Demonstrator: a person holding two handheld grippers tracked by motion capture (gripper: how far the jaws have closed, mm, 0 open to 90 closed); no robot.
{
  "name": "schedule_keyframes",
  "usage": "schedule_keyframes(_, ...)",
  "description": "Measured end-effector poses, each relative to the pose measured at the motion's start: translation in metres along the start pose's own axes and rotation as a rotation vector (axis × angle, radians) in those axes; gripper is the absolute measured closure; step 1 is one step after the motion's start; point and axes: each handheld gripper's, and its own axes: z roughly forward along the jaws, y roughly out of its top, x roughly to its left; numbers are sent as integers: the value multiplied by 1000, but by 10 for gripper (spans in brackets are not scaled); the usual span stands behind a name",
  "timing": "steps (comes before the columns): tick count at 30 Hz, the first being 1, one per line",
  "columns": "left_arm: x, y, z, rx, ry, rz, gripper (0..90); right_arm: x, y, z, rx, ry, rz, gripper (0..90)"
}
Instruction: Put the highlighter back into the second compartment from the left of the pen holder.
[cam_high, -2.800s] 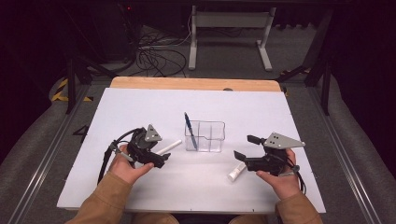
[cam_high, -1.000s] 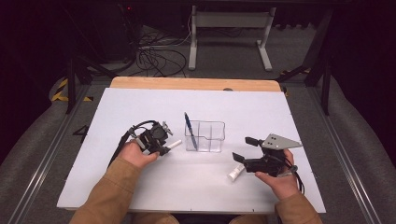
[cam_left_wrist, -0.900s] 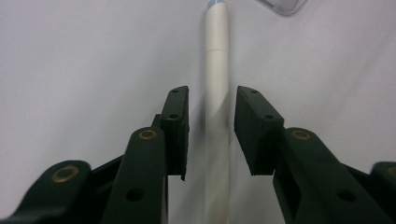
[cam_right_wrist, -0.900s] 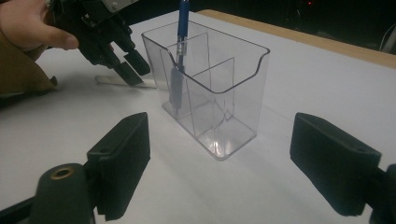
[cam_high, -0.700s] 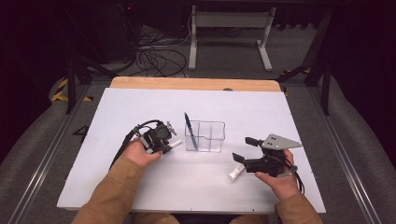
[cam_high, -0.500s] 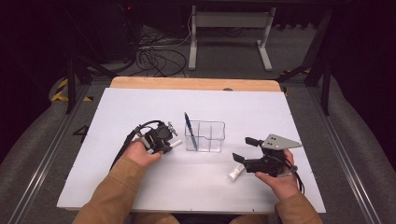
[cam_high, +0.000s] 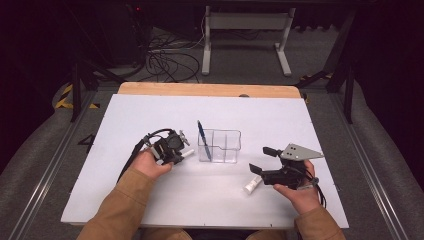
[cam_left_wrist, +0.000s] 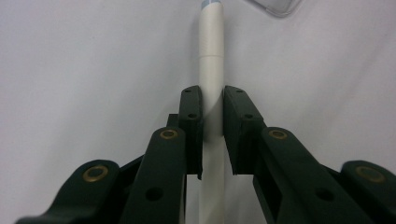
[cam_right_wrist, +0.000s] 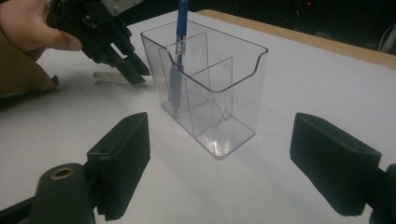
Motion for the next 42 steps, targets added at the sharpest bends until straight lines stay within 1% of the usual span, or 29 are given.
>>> schedule_keyframes(3,-1,-2,-9,-11,8,4,783,0,0,0,-1,-1,-2,207)
schedule_keyframes(10,-4,-5,-29,-47,21,-5,784,0,0,0,-1,0,-4,207)
schedule_keyframes(11,-4,-5,-32,-53,25,2,783,0,0,0,-2,-1,-1,207)
schedule_keyframes(15,-4,-6,-40,-68,30,-2,783,0,0,0,0,-1,0,207)
schedule_keyframes(18,-5,-6,-45,-82,37,6,783,0,0,0,0,-1,0,207)
schedule_keyframes(20,-5,-7,-49,-100,38,3,783,0,0,0,0,-1,0,207)
schedule_keyframes(26,-5,-10,-56,-133,44,-5,783,0,0,-1,-2,-3,-2,207)
schedule_keyframes(28,-5,-10,-58,-138,44,2,783,0,0,-1,0,-4,-1,207)
schedule_keyframes(29,-6,-10,-58,-143,43,-1,783,0,0,-1,0,-4,-1,207)
schedule_keyframes(36,-6,-10,-67,-203,40,1,783,-1,0,-1,0,-6,-3,207)
schedule_keyframes(40,-6,-11,-69,-220,48,-4,783,0,0,-1,-3,-10,-5,207)
schedule_keyframes(42,-6,-11,-73,-245,47,-7,783,0,0,-1,-4,-11,-7,207)
